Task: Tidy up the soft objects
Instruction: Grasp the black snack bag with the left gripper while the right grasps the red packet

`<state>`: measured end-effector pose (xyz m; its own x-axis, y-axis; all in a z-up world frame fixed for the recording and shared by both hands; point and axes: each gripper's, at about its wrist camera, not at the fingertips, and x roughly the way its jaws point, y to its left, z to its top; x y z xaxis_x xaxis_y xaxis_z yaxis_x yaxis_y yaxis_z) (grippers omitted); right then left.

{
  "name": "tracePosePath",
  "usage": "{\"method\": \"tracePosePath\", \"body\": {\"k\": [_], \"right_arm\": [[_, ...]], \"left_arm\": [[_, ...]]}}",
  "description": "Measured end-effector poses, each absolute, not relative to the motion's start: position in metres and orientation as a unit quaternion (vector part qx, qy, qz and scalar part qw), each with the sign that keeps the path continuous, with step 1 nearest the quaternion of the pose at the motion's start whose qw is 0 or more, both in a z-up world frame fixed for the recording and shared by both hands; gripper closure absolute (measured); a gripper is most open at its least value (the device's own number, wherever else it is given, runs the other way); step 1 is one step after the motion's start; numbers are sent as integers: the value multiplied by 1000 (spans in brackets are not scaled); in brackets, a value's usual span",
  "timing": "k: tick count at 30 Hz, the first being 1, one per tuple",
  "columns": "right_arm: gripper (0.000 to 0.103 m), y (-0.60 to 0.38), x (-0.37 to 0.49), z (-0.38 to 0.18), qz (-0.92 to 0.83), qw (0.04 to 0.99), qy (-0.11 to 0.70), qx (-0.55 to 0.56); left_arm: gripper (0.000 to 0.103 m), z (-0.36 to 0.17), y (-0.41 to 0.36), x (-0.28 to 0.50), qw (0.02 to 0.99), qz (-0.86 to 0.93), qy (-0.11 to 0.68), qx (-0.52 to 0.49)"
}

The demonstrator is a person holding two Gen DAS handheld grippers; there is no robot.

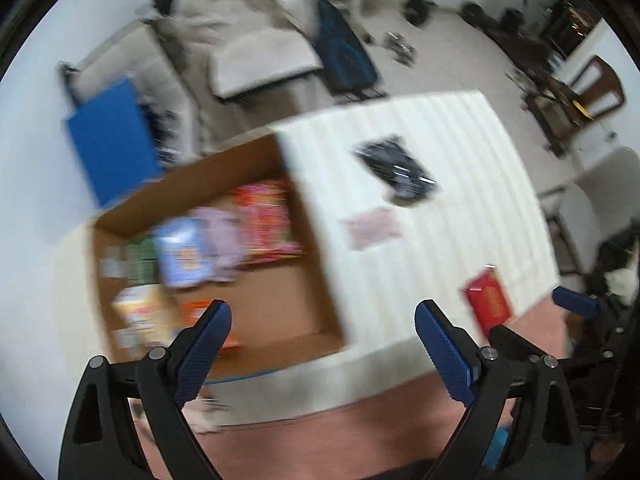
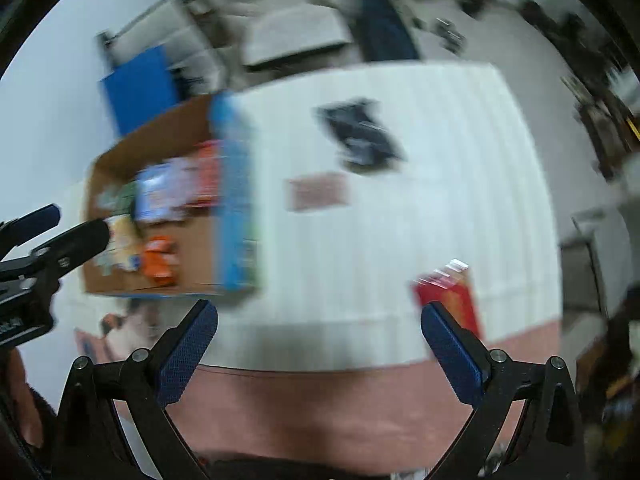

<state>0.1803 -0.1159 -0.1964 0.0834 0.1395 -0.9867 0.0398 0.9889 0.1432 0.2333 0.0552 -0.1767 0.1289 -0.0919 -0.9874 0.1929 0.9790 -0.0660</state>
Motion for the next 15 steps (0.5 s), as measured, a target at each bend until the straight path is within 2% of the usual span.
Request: {"method": "tracePosePath", "body": {"k": [8, 15], "right_arm": [[0, -231, 170, -290, -42, 666, 741, 77], [0, -234, 166, -380, -30, 610, 790, 45]], "left_arm": [[9, -261, -34, 300, 670, -110, 734, -19], [9, -321, -68, 338, 648, -71, 759, 0]]}}
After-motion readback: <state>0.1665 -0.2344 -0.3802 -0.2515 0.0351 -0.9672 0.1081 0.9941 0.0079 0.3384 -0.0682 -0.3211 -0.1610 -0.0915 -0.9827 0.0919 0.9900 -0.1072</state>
